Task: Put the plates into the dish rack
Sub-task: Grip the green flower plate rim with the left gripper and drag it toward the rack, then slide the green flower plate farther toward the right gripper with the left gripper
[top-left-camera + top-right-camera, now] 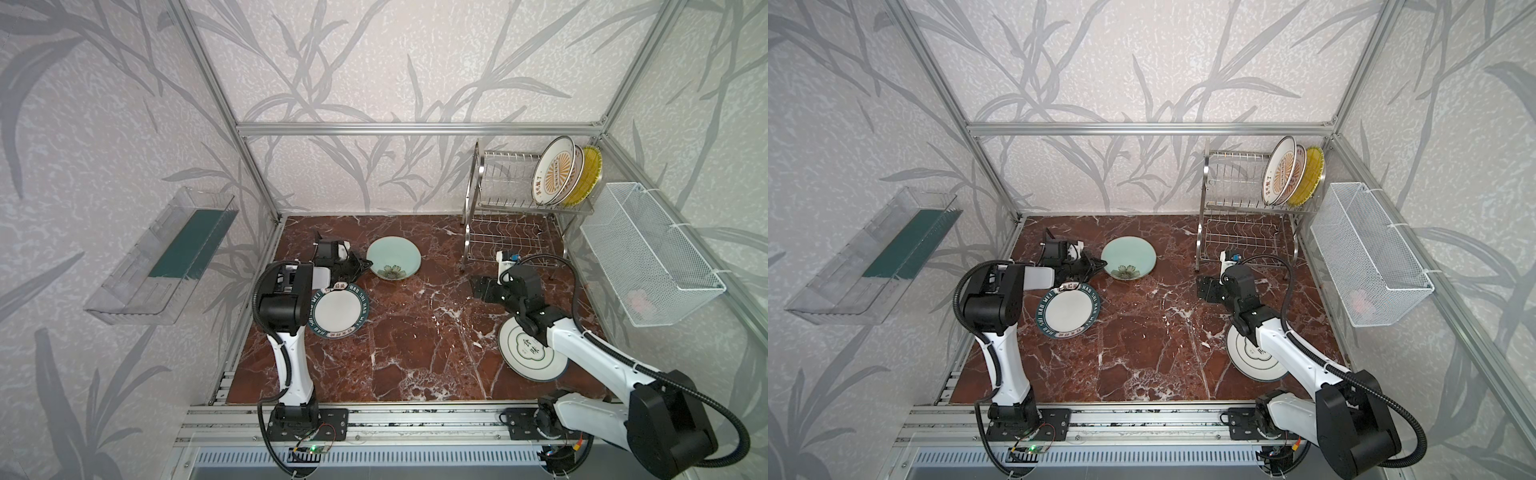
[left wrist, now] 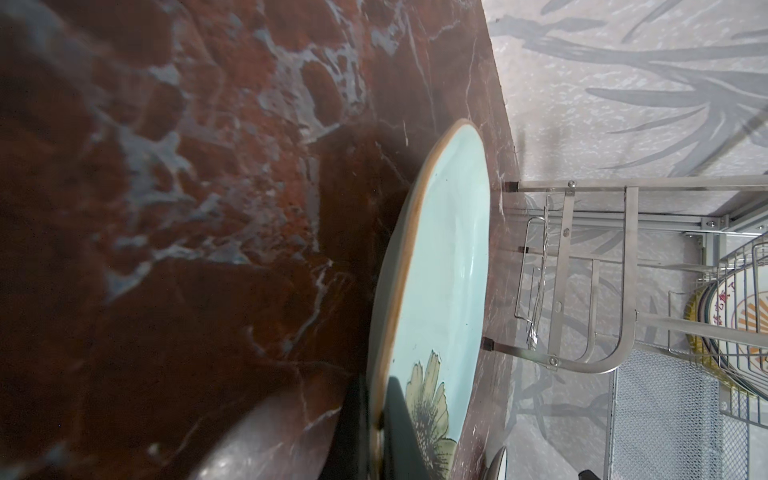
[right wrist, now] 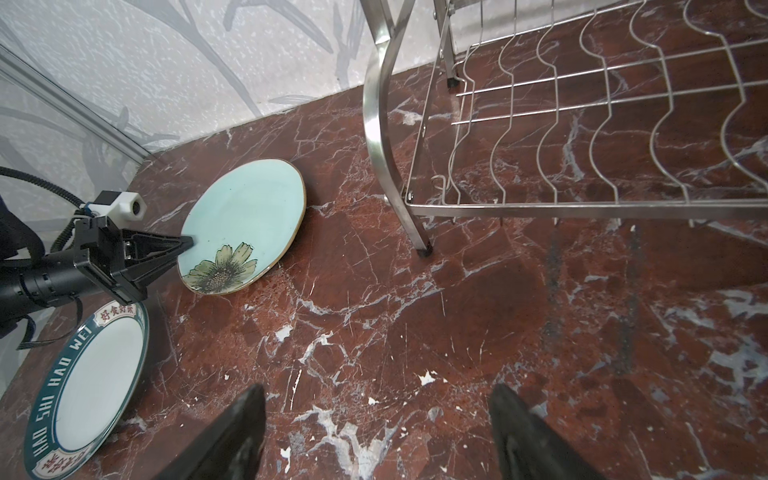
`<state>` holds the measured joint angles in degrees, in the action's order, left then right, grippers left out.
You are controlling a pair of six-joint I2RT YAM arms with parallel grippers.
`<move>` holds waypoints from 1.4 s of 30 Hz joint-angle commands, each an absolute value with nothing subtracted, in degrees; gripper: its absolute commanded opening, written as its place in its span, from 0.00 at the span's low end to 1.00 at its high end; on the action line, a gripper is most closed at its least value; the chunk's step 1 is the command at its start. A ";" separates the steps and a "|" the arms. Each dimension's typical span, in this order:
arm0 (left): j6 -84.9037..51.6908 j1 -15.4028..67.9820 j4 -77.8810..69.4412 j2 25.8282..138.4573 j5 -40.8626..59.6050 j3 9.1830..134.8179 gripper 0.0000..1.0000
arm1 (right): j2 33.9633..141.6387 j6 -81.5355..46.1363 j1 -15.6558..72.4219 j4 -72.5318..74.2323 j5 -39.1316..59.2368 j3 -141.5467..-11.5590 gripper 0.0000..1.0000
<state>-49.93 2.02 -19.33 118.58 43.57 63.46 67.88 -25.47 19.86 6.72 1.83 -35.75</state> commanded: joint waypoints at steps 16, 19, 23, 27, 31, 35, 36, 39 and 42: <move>-50.65 4.22 -26.65 115.00 53.32 64.33 0.00 | 69.30 -28.06 18.52 10.63 4.66 -34.14 0.82; -48.94 4.87 -23.96 114.83 53.79 65.06 0.00 | 69.18 -28.04 18.44 10.65 4.66 -34.09 0.82; -42.42 6.48 -14.42 114.57 53.48 67.69 0.00 | 68.87 -28.04 18.37 10.54 4.60 -33.97 0.82; -34.06 8.53 -1.50 114.64 52.05 71.71 0.00 | 68.55 -27.95 18.20 10.37 4.44 -33.79 0.82; -29.49 10.38 5.71 114.72 51.16 74.12 0.00 | 68.42 -27.96 18.10 10.33 4.31 -33.53 0.82; -25.70 11.88 10.93 114.93 50.56 75.22 0.00 | 68.45 -28.04 18.02 10.49 4.31 -33.40 0.82; -24.88 12.23 11.98 114.98 50.47 75.40 0.00 | 68.44 -28.04 18.02 10.48 4.26 -33.29 0.82; -23.02 13.63 14.17 115.21 50.03 75.32 0.00 | 68.57 -28.04 17.93 10.63 4.22 -33.02 0.82; -21.89 14.96 15.24 115.05 49.35 74.90 0.00 | 68.71 -28.30 17.84 10.97 4.24 -32.65 0.82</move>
<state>-25.74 13.72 11.68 118.24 48.29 73.78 69.17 -27.77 18.13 9.30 4.14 -33.52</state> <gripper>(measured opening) 0.048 0.819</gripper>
